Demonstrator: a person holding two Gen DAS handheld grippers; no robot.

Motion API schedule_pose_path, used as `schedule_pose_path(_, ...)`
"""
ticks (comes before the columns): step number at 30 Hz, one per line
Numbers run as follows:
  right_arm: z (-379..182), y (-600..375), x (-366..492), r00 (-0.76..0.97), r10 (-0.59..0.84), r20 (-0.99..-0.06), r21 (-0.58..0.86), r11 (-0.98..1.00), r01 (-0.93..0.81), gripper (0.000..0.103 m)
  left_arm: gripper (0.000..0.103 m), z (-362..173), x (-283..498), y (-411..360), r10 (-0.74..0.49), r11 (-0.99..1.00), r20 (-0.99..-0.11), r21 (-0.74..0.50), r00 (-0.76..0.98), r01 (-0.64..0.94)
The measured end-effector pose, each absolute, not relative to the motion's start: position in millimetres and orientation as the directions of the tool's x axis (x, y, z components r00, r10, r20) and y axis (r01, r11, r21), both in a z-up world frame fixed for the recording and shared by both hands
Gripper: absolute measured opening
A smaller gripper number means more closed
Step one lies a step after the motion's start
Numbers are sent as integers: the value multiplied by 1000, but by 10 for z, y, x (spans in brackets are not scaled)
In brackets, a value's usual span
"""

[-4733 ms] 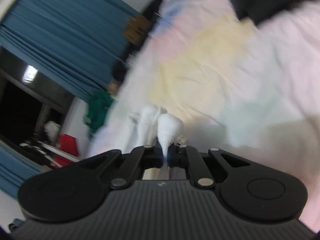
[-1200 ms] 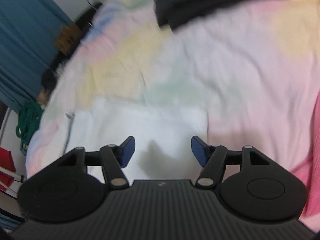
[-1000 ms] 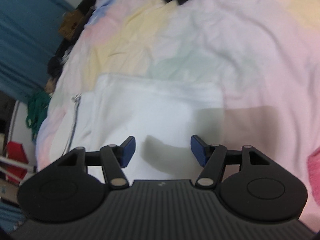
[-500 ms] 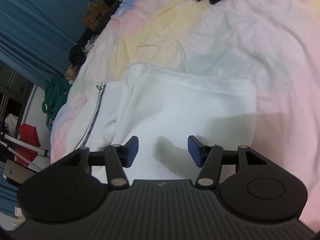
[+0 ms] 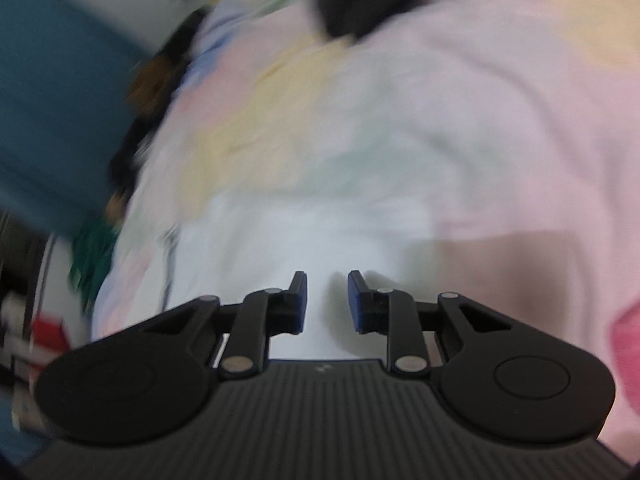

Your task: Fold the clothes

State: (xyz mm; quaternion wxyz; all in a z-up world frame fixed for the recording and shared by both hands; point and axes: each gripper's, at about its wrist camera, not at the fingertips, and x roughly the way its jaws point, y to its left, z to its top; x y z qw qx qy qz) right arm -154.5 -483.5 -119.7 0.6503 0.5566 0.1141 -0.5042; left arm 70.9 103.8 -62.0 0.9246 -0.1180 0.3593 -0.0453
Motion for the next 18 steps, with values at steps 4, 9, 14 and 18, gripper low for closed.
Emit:
schedule_pose_path(4, -1310, -4868, -1689, 451, -513, -730, 618, -213, 757, 42, 99, -632, 748, 1229, -182, 943, -664, -328, 725, -64)
schedule_pose_path(9, -1304, -4865, -1578, 418, -497, -761, 563, -185, 805, 47, 99, -669, 791, 1357, -201, 915, -671, -389, 714, -108)
schedule_pose_path(14, -1436, -4987, -1396, 450, -449, -772, 565, -159, 810, 70, 99, -731, 830, 1415, -216, 893, -686, -426, 694, -143)
schedule_pose_path(18, -1424, -5006, -1313, 614, -428, -664, 706, -87, 703, 69, 99, -749, 826, 1441, -231, 877, -685, -454, 691, -157)
